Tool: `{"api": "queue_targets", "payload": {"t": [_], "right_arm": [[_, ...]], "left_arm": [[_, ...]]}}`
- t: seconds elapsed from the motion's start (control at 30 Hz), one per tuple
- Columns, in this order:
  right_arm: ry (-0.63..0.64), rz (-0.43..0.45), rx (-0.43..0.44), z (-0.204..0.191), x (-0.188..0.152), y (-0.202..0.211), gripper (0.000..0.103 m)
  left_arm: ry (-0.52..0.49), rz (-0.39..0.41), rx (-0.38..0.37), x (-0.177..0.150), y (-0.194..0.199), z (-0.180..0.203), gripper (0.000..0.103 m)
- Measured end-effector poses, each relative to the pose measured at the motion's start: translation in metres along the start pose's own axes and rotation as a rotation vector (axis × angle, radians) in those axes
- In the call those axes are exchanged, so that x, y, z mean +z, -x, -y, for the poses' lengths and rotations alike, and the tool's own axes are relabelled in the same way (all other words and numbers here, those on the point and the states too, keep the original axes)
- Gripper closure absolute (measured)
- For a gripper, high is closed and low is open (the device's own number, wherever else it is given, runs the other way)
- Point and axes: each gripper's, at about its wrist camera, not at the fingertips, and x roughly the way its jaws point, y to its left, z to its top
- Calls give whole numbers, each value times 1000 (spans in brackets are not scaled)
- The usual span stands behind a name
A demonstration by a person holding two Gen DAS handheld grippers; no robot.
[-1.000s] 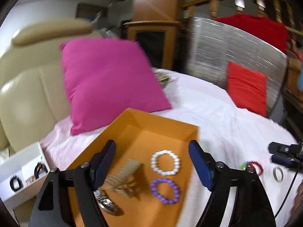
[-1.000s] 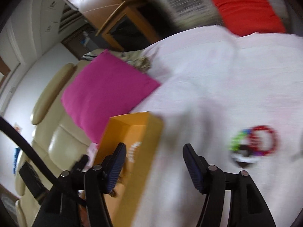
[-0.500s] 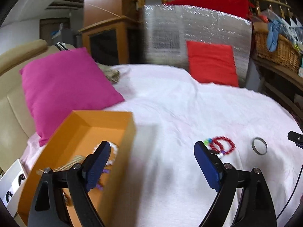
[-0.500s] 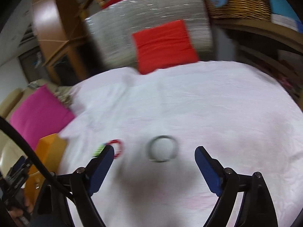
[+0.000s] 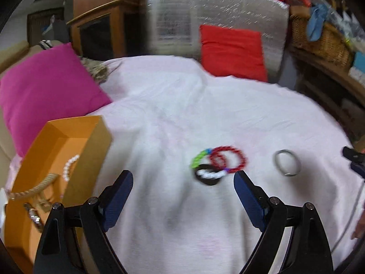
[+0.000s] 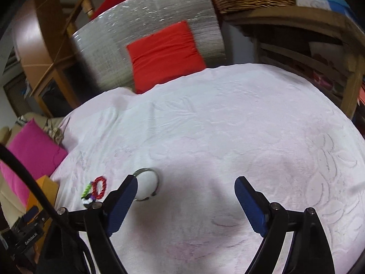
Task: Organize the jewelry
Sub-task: 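Release the white bracelet and trinket into the box and withdraw both tools, then lower the left tool onto the multicolor bead bracelet and grasp it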
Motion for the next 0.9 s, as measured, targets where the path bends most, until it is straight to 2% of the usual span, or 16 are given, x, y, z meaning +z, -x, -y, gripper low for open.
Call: {"api": "queue_targets", "payload": {"t": [0.13,0.17,0.23,0.43,0.63,0.77,0.9], "right_arm": [[-34,12,30,13,5,4,14],[-41,5,44,15,5,3,14],[-62,-8,66,18,4,2,14],[-55,-9,83,9,1,0,14],[-48,-31,106,-4,-4,-6,14],[-42,-44,104,-11,-7,-11,14],[-57,-68,100,-11,-9,-18,14]], "left_arm": [[-81,85,-159,-9,18,9,13],[-94,84,-153,-10,17,12,13],[-137,4,-91,-10,4,16,13],[-40,-128,-44,-16,-17,-4,13],[-21,-150,-27,-22,-22,-14,13],[-16,-192,-31,-21,-32,-14,13],[6,-186,-21,-17,-38,-14,13]]}}
